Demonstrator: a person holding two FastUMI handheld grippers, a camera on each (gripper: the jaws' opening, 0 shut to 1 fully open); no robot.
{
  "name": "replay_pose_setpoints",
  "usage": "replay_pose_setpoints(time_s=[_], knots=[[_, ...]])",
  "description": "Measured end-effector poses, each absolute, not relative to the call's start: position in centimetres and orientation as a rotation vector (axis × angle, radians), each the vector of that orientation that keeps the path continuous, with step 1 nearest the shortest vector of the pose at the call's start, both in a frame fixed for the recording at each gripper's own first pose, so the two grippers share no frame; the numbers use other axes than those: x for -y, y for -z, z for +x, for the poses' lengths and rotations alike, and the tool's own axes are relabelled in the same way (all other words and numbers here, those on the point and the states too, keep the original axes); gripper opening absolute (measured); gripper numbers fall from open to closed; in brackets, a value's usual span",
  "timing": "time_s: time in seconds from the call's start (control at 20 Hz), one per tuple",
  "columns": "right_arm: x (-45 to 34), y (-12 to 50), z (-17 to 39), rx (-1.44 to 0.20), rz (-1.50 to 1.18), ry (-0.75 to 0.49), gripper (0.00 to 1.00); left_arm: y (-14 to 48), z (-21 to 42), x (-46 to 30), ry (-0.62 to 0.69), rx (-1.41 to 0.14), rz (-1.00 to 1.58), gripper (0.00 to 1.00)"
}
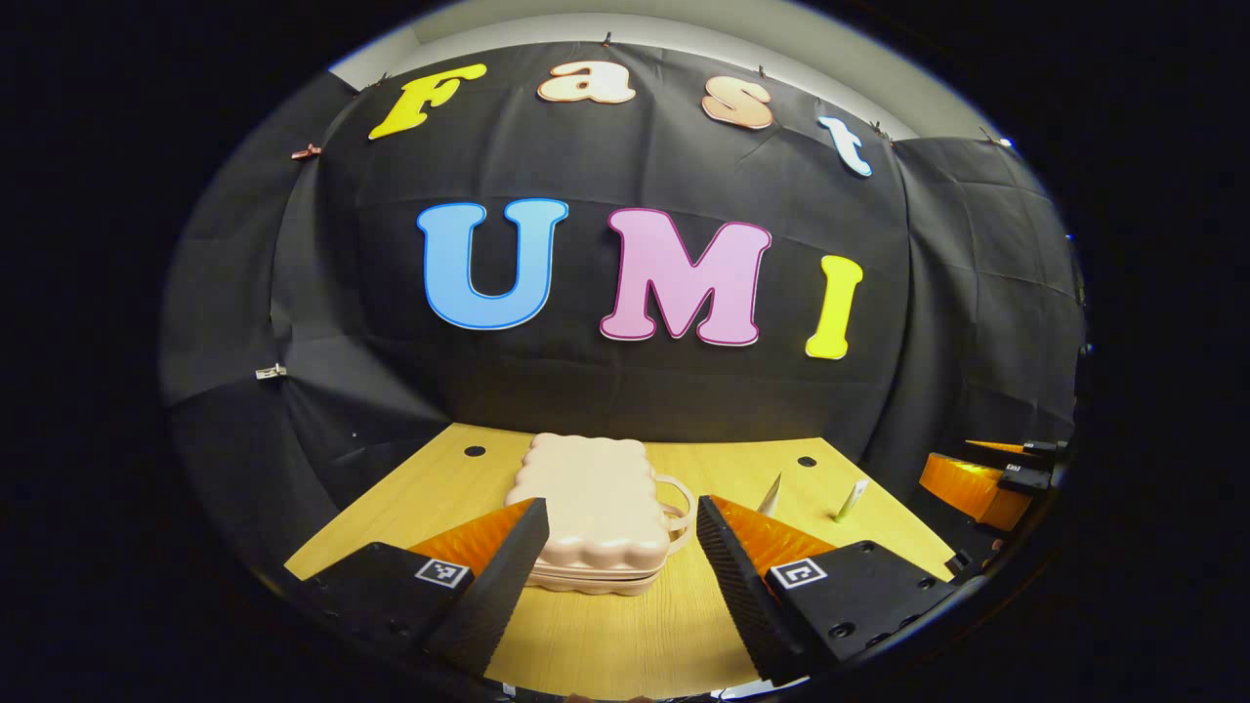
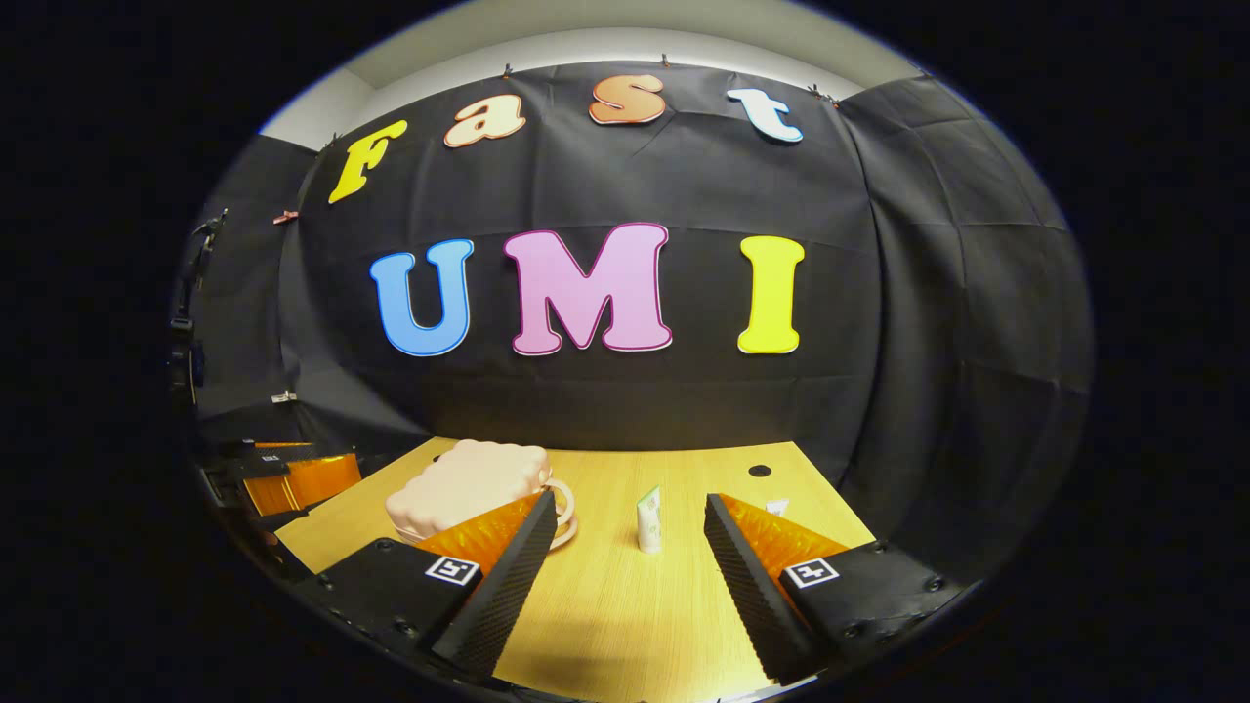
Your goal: First open the suitcase, pack the skin care products into it, and then close the suitcase.
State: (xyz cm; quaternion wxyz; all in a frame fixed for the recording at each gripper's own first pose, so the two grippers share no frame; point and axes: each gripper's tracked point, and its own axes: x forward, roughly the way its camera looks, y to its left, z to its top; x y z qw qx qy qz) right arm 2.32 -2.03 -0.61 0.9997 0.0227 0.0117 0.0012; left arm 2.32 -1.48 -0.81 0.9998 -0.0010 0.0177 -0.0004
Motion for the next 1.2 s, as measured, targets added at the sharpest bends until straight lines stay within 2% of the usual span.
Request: replay_pose_setpoints(time_s=[0.25,0.65,0.75,0.9,0.95,1.0,1.1,1.2], knots=[[4.0,0.7,4.2,-0.029,0.035,0.017,0.97,0.7,6.0,3.5,0.035,-0.055,0.0,0.96],[7.4,1.8,9.5,-0.048,0.016,0.013,0.96,3.5,17.8,9.5,0.108,-0.175,0.041,0.96],[8.0,2.8,10.6,-0.072,0.003,0.001,0.96,5.3,21.3,11.3,0.128,-0.226,0.042,0.96],[9.0,5.7,12.5,-0.143,0.012,-0.022,0.96,11.3,28.4,13.8,0.127,-0.377,0.036,0.96],[9.2,6.3,12.7,-0.157,0.009,-0.026,0.96,12.6,29.7,13.9,0.116,-0.407,0.04,0.92],[9.4,6.7,13.1,-0.166,0.005,-0.027,0.97,14.0,30.9,13.9,0.103,-0.44,0.048,0.96],[9.9,7.4,13.6,-0.18,-0.003,-0.029,0.97,16.8,33.1,13.7,0.069,-0.505,0.065,0.96],[10.4,7.8,14.0,-0.19,-0.003,-0.024,0.97,17.9,34.1,13.3,0.036,-0.534,0.085,0.87]])
